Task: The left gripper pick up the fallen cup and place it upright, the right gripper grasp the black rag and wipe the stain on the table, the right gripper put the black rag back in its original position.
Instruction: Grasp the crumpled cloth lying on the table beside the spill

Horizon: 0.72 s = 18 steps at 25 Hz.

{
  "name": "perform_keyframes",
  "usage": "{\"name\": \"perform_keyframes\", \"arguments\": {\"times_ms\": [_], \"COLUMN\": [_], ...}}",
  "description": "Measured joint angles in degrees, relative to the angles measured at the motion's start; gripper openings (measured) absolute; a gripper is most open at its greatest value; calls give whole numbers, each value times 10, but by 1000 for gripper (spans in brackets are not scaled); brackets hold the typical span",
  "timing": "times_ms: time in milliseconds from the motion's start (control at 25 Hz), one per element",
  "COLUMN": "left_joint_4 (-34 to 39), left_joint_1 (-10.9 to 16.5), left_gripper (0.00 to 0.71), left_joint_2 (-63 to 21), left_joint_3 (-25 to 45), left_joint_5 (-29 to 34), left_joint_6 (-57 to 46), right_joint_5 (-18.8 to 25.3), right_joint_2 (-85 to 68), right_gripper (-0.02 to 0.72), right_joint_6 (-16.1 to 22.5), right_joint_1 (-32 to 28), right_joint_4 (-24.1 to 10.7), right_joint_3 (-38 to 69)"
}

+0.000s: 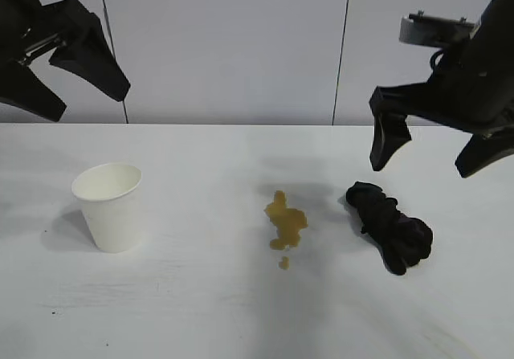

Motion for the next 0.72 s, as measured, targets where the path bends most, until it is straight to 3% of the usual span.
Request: {"name": "perform_keyframes", "arguments": {"times_ms": [440, 720], "left_joint_4": [-1, -1], "left_joint_1": [0, 0], "left_gripper": [694, 694], "left_joint_2": [0, 0], "left_joint_3": [0, 0], "left_joint_5": [8, 6], "left_joint_6": [-1, -1], "right_joint_5": [-77, -89], "right_joint_2": [83, 129], "right_gripper": [557, 370], "right_joint_6": [15, 15], "right_joint_1": [0, 4], "right_joint_4": [-2, 3], "right_joint_3": [-1, -27]}}
